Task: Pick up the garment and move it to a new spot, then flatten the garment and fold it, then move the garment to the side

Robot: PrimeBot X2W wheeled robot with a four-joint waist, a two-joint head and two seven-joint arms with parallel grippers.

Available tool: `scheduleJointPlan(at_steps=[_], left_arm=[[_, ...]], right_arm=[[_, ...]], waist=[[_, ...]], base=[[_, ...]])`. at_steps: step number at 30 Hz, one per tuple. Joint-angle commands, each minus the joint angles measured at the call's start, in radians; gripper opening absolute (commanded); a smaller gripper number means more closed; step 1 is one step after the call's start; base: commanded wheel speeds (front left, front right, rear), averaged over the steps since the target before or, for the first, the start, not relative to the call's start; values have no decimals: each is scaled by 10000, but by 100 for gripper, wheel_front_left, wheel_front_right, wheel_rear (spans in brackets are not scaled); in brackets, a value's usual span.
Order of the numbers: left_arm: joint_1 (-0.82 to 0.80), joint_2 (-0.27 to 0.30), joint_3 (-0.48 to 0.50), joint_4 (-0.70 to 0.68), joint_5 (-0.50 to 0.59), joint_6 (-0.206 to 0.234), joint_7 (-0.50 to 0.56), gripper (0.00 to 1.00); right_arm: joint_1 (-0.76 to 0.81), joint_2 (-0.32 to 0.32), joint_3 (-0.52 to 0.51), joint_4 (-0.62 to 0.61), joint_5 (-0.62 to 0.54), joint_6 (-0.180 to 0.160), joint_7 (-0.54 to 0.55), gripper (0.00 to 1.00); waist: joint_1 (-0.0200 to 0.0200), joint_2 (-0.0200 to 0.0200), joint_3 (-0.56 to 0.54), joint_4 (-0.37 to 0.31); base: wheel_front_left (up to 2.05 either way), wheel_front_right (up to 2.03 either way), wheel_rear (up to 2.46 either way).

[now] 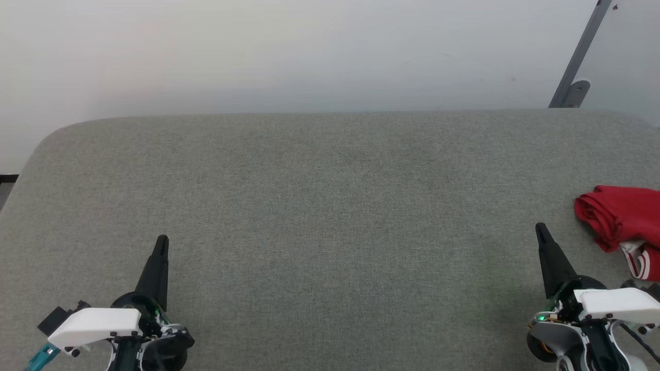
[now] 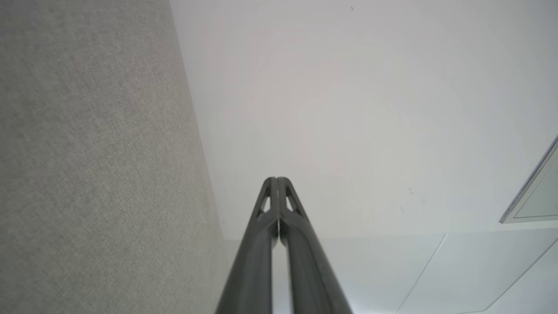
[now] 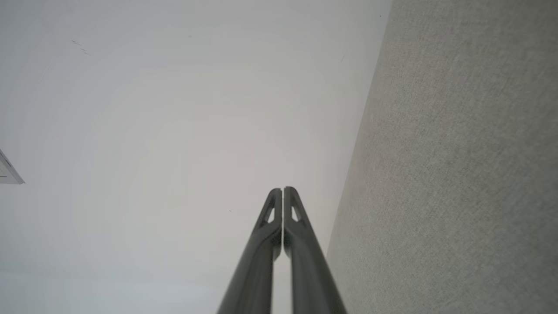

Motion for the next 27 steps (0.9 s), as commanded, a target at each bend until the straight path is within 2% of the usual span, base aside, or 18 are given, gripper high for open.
scheduleJointPlan(at_steps=[1,27], left_arm=[[-131,-29,47,-4,39,-31,45,0],[-134,-44,76,-3,59,-30,62,0]], right_arm=[[-46,16,7,3,36,4,14,0],[-46,16,7,4,37,4,11,0]], waist=[[0,0,0,0],[0,0,0,0]], base=[[0,0,0],[0,0,0]])
